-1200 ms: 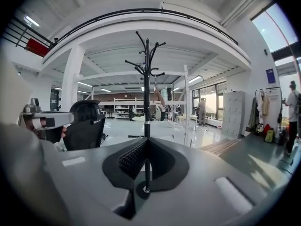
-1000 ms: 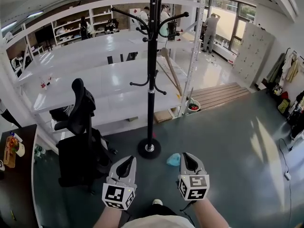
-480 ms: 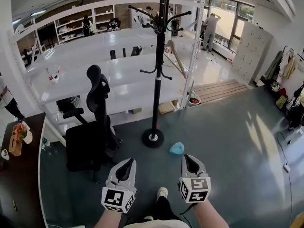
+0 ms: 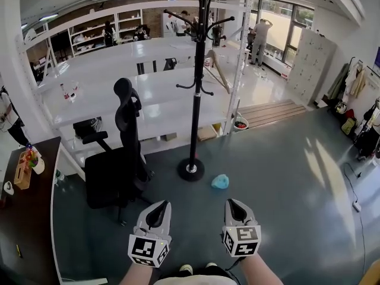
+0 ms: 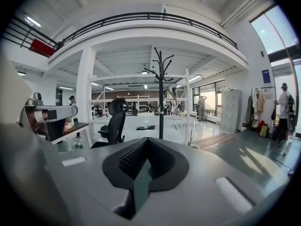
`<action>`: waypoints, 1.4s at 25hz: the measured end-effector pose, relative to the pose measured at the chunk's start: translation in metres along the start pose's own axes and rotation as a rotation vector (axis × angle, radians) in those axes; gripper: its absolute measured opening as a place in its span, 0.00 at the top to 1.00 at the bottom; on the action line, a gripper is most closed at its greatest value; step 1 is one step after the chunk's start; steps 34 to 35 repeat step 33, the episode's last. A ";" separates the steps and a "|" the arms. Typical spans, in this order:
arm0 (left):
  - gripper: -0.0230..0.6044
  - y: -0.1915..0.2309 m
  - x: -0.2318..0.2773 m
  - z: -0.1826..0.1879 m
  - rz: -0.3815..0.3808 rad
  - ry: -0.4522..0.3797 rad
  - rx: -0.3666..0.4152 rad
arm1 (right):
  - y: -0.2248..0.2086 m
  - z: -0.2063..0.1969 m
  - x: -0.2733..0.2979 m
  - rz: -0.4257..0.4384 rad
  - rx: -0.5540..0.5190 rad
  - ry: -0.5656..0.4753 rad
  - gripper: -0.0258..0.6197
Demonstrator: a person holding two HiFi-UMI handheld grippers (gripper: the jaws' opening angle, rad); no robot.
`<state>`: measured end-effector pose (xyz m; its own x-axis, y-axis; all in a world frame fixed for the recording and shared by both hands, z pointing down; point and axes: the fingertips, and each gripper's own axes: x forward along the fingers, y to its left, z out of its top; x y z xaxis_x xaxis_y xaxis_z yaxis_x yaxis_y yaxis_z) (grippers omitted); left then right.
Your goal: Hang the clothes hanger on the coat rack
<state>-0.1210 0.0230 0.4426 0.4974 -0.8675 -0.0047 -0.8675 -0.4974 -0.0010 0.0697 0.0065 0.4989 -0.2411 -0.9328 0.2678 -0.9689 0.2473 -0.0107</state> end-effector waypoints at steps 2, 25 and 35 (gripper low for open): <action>0.96 -0.003 -0.003 0.004 0.010 -0.003 0.005 | 0.000 0.000 -0.005 0.006 -0.001 0.000 0.92; 0.96 -0.040 -0.003 0.027 0.034 -0.017 0.033 | -0.014 0.009 -0.031 0.047 -0.004 -0.019 0.92; 0.96 -0.045 0.003 0.025 0.023 -0.011 0.041 | -0.020 0.010 -0.030 0.046 -0.007 -0.024 0.92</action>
